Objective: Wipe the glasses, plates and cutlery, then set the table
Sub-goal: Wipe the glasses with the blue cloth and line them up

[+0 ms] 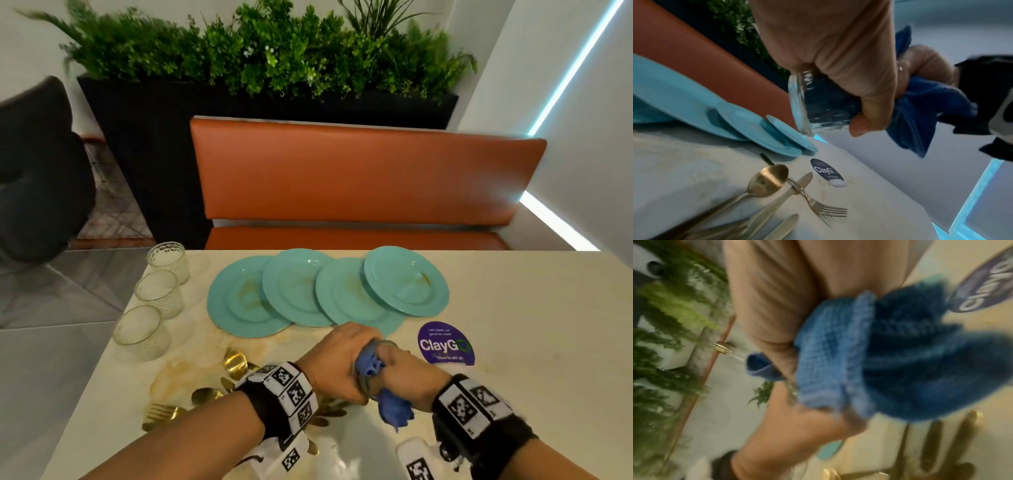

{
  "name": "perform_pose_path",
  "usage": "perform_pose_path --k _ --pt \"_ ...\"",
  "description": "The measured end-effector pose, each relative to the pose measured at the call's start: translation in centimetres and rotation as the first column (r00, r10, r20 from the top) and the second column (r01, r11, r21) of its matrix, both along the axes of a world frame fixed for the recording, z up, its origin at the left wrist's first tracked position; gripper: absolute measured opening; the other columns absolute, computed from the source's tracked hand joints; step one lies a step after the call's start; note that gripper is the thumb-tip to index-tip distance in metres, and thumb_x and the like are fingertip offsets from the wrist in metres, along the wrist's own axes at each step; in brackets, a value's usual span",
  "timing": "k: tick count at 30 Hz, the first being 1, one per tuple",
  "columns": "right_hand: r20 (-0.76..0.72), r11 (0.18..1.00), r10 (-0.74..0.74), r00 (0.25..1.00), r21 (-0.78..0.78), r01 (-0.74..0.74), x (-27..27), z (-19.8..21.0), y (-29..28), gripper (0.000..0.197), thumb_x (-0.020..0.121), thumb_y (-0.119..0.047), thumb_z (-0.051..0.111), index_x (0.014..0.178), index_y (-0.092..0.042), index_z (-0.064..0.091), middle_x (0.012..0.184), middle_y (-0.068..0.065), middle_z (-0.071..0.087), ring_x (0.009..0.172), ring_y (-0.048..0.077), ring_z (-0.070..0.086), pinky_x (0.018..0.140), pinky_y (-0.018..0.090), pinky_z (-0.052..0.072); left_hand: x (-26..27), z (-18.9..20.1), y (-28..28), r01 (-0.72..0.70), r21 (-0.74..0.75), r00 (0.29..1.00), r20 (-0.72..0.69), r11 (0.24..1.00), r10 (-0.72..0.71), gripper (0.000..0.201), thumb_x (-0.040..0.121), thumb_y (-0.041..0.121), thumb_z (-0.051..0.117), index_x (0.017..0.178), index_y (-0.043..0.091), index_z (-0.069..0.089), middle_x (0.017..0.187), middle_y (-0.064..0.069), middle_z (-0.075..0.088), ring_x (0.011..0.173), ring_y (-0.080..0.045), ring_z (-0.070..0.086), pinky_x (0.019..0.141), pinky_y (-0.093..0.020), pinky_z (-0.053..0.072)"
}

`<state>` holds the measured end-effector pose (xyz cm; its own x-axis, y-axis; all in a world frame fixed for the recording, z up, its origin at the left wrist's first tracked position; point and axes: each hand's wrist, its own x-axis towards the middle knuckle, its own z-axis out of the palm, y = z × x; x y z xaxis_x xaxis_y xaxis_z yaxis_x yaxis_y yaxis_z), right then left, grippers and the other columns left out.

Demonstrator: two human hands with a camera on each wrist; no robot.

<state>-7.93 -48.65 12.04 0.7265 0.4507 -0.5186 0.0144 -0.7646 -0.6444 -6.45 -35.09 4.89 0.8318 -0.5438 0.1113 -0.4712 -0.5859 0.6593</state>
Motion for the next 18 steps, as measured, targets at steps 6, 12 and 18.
perform_pose_path --k 6,12,18 --pt "-0.010 0.679 0.545 0.838 -0.582 -0.448 -4.7 -0.7 2.0 0.017 0.088 -0.011 0.055 0.104 -0.009 0.057 0.092 0.004 0.043 0.082 0.019 0.041 0.075 0.031 0.040 -2.5 1.5 1.7 0.225 0.129 0.974 -0.064 0.966 -0.218 0.067 0.049 0.021 0.087 0.107 0.014 0.054 0.101 -0.002 0.056 0.094 -0.017 0.051 0.084 -0.037 0.048" --pt "-0.002 0.986 0.080 0.997 -0.145 -0.080 -7.1 0.3 6.1 0.038 0.076 0.004 0.061 0.114 0.003 0.057 0.104 0.013 0.064 0.099 0.026 0.061 0.081 0.028 0.050 -7.4 1.8 5.9 0.061 -0.045 0.998 0.038 0.997 -0.059 0.072 0.054 0.024 0.087 0.116 0.014 0.052 0.109 -0.003 0.056 0.101 -0.012 0.047 0.087 -0.023 0.039" --pt "-0.072 0.983 -0.149 0.986 0.097 0.155 -11.5 -0.2 11.6 0.025 0.073 0.004 0.061 0.097 -0.001 0.062 0.096 0.013 0.061 0.080 0.017 0.063 0.076 0.025 0.051 -10.8 1.8 12.0 0.097 0.037 0.988 0.115 0.995 -0.100 0.071 0.052 0.028 0.086 0.114 0.013 0.055 0.104 -0.003 0.058 0.096 -0.015 0.049 0.085 -0.023 0.039"
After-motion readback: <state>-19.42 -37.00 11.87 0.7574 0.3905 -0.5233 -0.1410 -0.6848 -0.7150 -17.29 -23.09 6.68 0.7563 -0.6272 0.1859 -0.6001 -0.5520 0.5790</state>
